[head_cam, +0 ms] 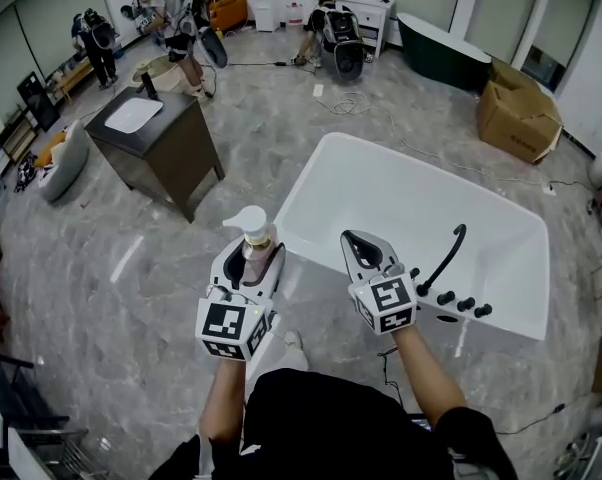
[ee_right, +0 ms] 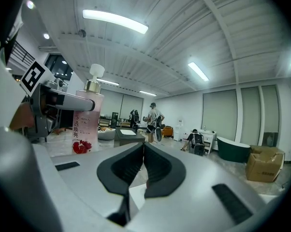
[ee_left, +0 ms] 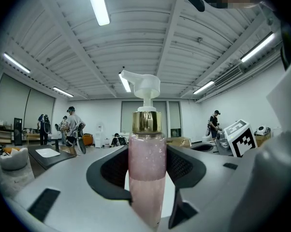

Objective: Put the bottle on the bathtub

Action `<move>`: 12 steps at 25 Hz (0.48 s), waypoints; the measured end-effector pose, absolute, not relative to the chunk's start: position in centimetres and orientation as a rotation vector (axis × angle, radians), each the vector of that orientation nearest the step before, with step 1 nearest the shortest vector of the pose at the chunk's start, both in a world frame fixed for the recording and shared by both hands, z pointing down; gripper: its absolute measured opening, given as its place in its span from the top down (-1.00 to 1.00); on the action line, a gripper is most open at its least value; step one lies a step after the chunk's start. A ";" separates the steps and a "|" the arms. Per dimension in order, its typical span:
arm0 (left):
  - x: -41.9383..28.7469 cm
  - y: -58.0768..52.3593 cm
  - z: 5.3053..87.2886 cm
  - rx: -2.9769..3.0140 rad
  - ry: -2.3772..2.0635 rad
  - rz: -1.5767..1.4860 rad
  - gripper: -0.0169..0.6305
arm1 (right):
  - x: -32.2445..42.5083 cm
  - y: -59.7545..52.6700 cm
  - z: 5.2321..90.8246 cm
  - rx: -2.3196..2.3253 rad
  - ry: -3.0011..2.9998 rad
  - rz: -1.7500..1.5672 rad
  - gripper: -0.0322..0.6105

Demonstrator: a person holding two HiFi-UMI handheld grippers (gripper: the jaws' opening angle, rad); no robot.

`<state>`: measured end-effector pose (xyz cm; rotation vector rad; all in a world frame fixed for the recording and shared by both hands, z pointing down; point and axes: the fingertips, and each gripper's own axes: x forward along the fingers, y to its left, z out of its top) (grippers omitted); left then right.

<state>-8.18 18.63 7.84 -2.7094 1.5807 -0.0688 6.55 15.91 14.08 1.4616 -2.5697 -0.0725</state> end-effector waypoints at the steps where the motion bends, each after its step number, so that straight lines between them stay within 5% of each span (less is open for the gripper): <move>1: -8.3 17.7 7.9 -2.712 1.580 -0.069 0.24 | 6.5 15.0 14.1 1.463 -2.565 -0.070 0.83; 12: -9.9 7.0 7.6 -2.768 1.534 -0.095 0.24 | 4.7 4.8 14.1 1.499 -2.526 -0.030 0.83</move>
